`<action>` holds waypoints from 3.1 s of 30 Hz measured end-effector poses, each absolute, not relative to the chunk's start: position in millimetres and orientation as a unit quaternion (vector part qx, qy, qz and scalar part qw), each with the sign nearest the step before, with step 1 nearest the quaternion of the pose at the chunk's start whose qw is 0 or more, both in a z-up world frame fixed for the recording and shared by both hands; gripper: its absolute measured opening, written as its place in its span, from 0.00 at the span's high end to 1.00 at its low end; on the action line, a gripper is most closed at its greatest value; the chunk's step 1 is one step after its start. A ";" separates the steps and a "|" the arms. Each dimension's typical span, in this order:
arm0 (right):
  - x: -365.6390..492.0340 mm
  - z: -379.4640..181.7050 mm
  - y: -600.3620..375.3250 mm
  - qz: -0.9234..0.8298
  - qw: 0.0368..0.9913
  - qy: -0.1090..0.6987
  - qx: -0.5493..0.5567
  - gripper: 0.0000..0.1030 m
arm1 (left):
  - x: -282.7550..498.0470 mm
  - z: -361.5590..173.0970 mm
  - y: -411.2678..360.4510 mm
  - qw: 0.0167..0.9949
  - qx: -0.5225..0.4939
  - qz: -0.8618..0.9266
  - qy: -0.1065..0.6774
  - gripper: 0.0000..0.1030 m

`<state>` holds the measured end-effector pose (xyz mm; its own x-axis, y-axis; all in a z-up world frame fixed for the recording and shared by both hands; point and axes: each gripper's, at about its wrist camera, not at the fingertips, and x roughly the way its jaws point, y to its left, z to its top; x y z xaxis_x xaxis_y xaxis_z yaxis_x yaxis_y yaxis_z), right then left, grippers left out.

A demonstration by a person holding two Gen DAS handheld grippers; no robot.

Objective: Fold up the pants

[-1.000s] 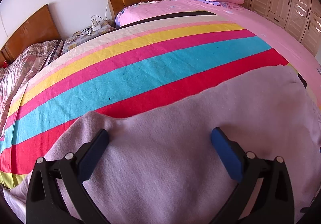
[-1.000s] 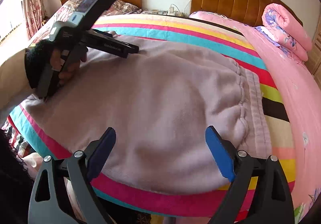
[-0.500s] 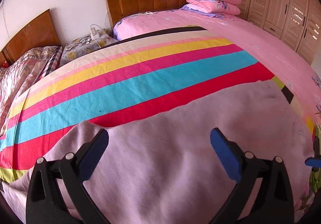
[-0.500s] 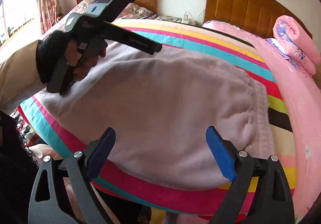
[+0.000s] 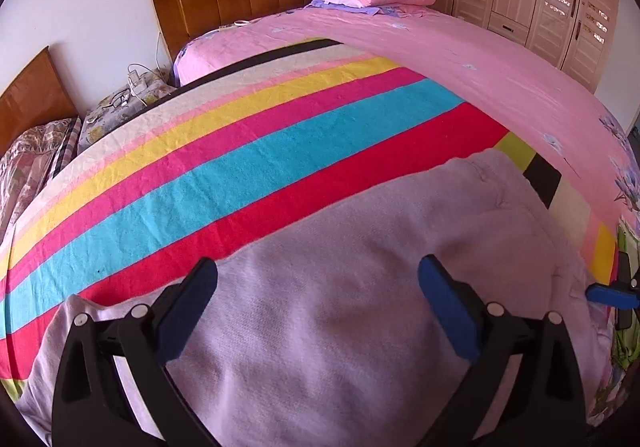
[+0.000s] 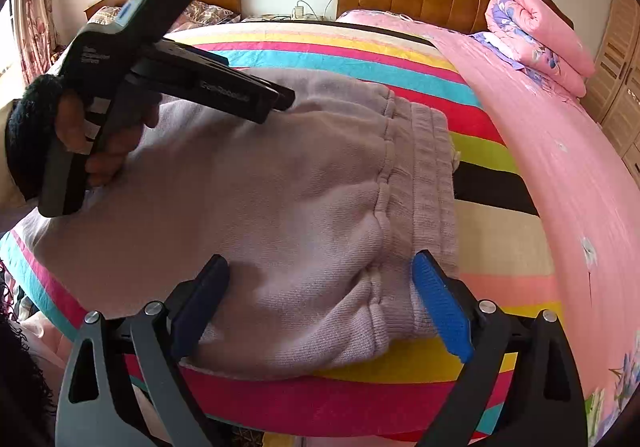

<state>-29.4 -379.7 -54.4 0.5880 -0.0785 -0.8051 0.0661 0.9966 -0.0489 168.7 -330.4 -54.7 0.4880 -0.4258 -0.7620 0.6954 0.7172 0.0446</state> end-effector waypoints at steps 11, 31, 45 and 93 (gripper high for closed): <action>72.8 -7.0 -271.8 0.123 0.914 0.386 -0.013 0.13 | 177.7 -16.1 -29.1 0.920 0.074 -0.106 0.370 0.02; 229.0 -43.1 -102.8 0.093 0.894 0.431 -0.076 0.11 | 204.2 -74.1 100.3 0.896 -0.020 -0.012 0.444 0.01; 209.3 -40.0 -127.2 0.106 0.888 0.443 -0.069 0.11 | 208.6 -72.7 101.4 0.895 -0.022 -0.013 0.445 0.01; -62.6 -75.1 -434.0 -0.020 0.819 0.417 0.394 0.19 | 145.4 -82.0 -86.7 0.887 0.142 -0.158 0.410 0.01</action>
<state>-62.6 -434.0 -75.1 0.6522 0.2955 -0.6980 0.3612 0.6885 0.6289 145.4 -86.7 -82.0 0.6139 -0.1638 -0.7722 0.3963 0.9100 0.1220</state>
